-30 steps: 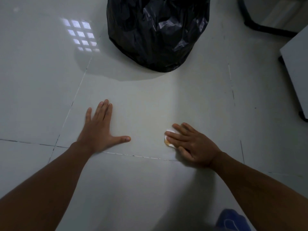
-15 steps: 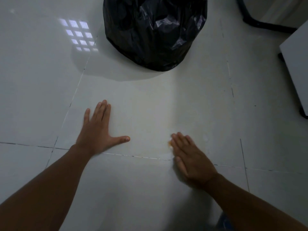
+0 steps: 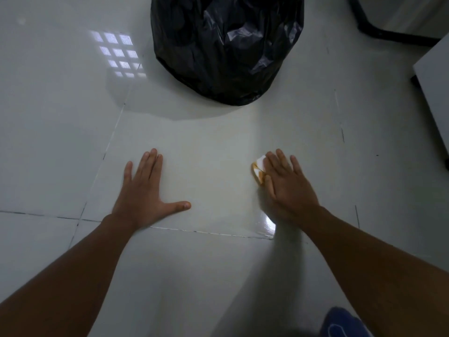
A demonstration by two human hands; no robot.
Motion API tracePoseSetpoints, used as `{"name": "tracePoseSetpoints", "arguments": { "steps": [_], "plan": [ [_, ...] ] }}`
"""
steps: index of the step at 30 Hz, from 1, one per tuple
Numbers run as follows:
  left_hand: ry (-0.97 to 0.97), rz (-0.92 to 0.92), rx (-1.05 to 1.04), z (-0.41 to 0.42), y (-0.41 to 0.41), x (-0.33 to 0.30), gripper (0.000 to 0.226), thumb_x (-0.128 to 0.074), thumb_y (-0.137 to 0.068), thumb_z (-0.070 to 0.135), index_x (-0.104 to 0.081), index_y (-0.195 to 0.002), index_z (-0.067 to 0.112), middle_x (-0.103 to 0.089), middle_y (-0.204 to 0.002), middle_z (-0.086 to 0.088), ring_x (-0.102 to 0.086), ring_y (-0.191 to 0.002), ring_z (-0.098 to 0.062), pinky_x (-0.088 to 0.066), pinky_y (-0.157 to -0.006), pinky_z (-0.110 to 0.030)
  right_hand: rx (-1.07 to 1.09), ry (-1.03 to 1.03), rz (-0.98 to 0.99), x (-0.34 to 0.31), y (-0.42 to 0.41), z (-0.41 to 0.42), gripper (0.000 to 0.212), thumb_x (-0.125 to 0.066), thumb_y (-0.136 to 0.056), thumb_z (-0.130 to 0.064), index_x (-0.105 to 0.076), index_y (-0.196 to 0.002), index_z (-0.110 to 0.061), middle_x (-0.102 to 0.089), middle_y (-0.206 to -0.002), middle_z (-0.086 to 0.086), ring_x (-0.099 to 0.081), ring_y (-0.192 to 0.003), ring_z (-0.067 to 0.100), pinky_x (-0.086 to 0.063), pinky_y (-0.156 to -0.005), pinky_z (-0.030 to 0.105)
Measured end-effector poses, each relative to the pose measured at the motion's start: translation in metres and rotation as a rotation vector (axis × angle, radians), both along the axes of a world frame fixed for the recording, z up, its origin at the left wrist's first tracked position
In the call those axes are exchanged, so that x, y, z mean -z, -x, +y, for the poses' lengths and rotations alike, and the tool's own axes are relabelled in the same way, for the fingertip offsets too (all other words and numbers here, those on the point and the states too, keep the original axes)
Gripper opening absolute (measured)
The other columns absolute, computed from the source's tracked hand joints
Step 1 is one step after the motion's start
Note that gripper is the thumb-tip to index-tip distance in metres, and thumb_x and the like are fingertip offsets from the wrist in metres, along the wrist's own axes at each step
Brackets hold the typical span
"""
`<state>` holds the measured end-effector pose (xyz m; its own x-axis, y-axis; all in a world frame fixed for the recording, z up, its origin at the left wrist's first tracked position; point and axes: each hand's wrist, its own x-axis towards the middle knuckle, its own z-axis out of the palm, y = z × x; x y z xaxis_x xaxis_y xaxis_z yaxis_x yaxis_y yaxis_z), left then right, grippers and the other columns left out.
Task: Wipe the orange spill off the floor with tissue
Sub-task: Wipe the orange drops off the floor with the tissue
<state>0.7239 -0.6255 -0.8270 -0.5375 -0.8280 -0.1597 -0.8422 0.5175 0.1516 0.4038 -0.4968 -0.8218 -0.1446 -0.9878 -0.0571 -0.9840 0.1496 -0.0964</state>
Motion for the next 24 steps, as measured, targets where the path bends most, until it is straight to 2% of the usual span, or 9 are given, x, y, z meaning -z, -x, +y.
{"name": "tracePoseSetpoints", "arguments": {
  "steps": [2,6,8,11,14,17,24],
  "plan": [
    [0.004,0.008,0.002,0.000,0.000,-0.001,0.141,-0.029,-0.059,0.102,-0.003,-0.159,0.007,0.004,-0.170,-0.008,0.009,-0.156,-0.017,0.002,-0.125,-0.052,0.036,0.030,-0.049,-0.006,0.013,0.003,0.064,-0.015,-0.097,-0.034,-0.038,-0.148,-0.002,-0.034,-0.157,0.014,-0.019,-0.149,0.028,-0.008,-0.122,0.043],
    [0.008,0.011,0.001,0.001,0.000,0.000,0.141,-0.027,-0.059,0.103,-0.004,-0.159,0.006,0.003,-0.170,-0.008,0.008,-0.156,-0.017,0.001,-0.125,-0.053,-0.232,0.046,-0.078,-0.003,0.003,0.019,0.058,-0.020,-0.104,-0.032,-0.046,-0.142,0.003,-0.044,-0.150,0.020,-0.037,-0.141,0.034,-0.021,-0.117,0.047],
    [0.016,0.010,-0.003,0.001,0.000,0.000,0.141,-0.027,-0.059,0.103,-0.007,-0.158,0.005,0.000,-0.170,-0.009,0.004,-0.156,-0.018,-0.001,-0.125,-0.054,-0.246,0.040,-0.137,0.004,-0.015,0.025,0.060,-0.019,-0.104,-0.032,-0.048,-0.139,0.007,-0.046,-0.147,0.023,-0.041,-0.139,0.035,-0.025,-0.114,0.048],
    [0.014,0.006,-0.002,0.001,0.000,0.000,0.141,-0.028,-0.059,0.103,-0.008,-0.158,0.005,0.000,-0.170,-0.009,0.004,-0.157,-0.019,-0.001,-0.125,-0.054,-0.185,0.059,-0.207,0.005,-0.038,0.020,0.056,-0.025,-0.103,-0.028,-0.050,-0.135,0.010,-0.047,-0.145,0.027,-0.041,-0.137,0.038,-0.021,-0.117,0.045],
    [0.013,-0.011,-0.002,0.001,0.000,0.001,0.141,-0.028,-0.059,0.103,-0.006,-0.159,0.006,0.002,-0.170,-0.008,0.005,-0.156,-0.018,-0.001,-0.125,-0.054,-0.337,0.026,-0.209,0.007,-0.058,0.003,0.054,-0.031,-0.099,-0.026,-0.051,-0.137,0.008,-0.047,-0.145,0.026,-0.041,-0.138,0.039,-0.022,-0.117,0.045],
    [0.013,-0.030,0.002,0.000,0.000,0.001,0.144,-0.027,-0.056,0.105,-0.006,-0.158,0.005,0.000,-0.170,-0.010,0.003,-0.157,-0.020,-0.002,-0.125,-0.055,-0.469,-0.047,-0.269,0.004,-0.081,-0.021,0.055,-0.030,-0.097,-0.026,-0.049,-0.140,0.003,-0.044,-0.149,0.022,-0.037,-0.141,0.036,-0.023,-0.119,0.044],
    [-0.010,-0.024,0.017,-0.001,-0.001,-0.001,0.147,-0.028,-0.054,0.105,-0.002,-0.158,0.005,0.003,-0.170,-0.010,0.005,-0.157,-0.021,-0.002,-0.125,-0.055,-0.591,-0.087,-0.247,-0.010,-0.088,-0.076,0.051,-0.035,-0.105,-0.021,-0.029,-0.153,-0.005,-0.022,-0.162,0.012,-0.017,-0.150,0.024,-0.005,-0.120,0.032]
  ]
}}
